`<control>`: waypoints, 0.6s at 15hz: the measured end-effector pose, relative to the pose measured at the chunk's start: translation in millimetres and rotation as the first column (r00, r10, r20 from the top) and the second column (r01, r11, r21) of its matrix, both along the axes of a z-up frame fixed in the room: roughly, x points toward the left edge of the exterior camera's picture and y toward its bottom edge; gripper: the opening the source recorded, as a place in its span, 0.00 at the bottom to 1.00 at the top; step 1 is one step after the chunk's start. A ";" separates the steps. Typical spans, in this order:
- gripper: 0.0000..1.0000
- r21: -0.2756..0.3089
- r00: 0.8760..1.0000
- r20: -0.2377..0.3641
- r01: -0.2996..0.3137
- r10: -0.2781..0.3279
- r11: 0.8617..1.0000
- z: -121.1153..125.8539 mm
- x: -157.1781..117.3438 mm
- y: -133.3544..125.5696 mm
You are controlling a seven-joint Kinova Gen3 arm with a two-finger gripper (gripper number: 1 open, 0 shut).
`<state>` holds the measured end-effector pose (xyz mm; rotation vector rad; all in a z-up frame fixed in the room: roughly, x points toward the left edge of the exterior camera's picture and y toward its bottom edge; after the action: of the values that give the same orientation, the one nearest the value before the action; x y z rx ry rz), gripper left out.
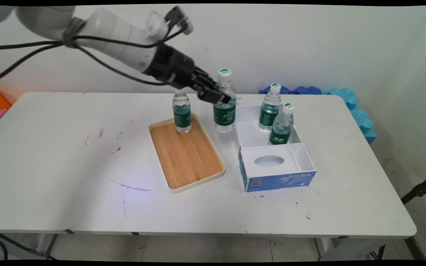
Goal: Place the picked object on the tray
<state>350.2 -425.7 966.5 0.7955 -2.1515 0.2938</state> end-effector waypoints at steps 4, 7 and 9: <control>0.00 0.000 1.000 0.025 0.005 -0.005 1.000 -9.7 23.9 13.5; 0.00 -0.001 0.999 0.045 0.007 -0.007 1.000 -20.7 40.5 22.9; 0.00 -0.001 0.998 0.062 0.006 -0.006 1.000 -30.9 52.8 28.8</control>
<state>403.0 -396.9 935.7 0.7885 -2.2108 0.3201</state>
